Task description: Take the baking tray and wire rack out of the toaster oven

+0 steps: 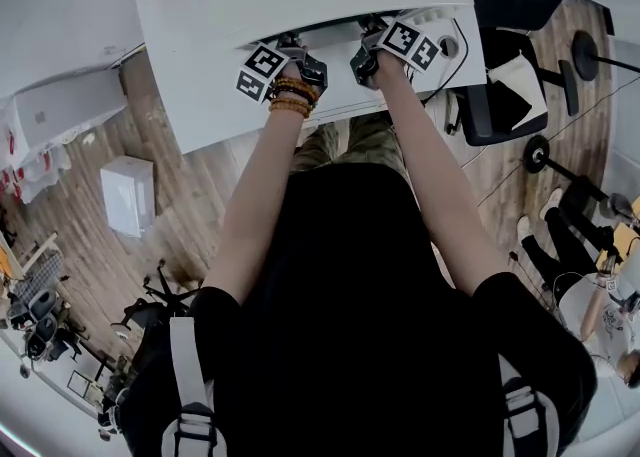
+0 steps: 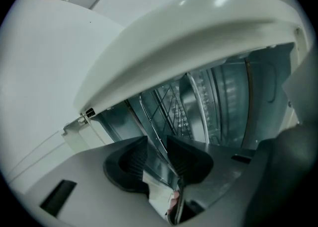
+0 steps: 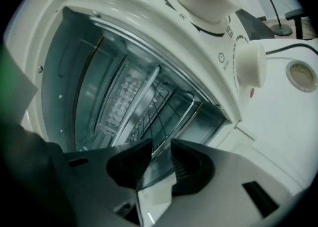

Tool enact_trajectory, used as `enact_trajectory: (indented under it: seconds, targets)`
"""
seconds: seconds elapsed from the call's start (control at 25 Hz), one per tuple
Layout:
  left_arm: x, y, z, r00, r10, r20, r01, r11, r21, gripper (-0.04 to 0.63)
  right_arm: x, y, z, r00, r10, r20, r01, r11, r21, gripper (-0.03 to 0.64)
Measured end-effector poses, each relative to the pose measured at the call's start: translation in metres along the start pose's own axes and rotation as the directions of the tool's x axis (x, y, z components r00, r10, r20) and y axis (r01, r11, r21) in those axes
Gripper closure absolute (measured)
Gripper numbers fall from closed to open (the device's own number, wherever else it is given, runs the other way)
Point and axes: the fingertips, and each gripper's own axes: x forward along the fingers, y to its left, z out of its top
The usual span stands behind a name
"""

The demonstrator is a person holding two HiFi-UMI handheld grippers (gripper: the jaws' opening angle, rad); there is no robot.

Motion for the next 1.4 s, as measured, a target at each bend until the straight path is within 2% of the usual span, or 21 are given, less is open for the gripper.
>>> enact_trajectory:
  seconds: [0.12,0.2,0.64,1.12,1.4]
  targets:
    - [0.0,-0.002,-0.002,1.0,-0.004,-0.004,0.004,1.0,0.0,0.491,0.002,0.001,0.003,1.0,0.002,0.003,-0.002,0.999,0.046,0.508]
    - [0.0,-0.004,-0.002,1.0,-0.015,-0.004,0.015,1.0,0.01,0.514,0.004,0.001,0.003,1.0,0.013,0.005,-0.013,0.998,0.066,0.517]
    - [-0.006,-0.003,-0.007,0.999,-0.036,-0.012,0.036,0.999,-0.009,0.531,-0.003,-0.002,-0.002,1.0,0.021,0.005,-0.021,0.997,0.076,0.522]
    - [-0.016,0.002,-0.014,0.998,-0.052,-0.037,0.052,0.999,-0.013,0.532,-0.013,-0.006,-0.012,0.998,0.002,0.069,-0.016,0.981,0.195,0.538]
    - [-0.019,0.002,-0.02,0.997,-0.06,-0.054,0.061,0.998,0.011,0.532,-0.024,-0.007,-0.016,0.993,0.004,0.116,-0.029,0.976,0.216,0.554]
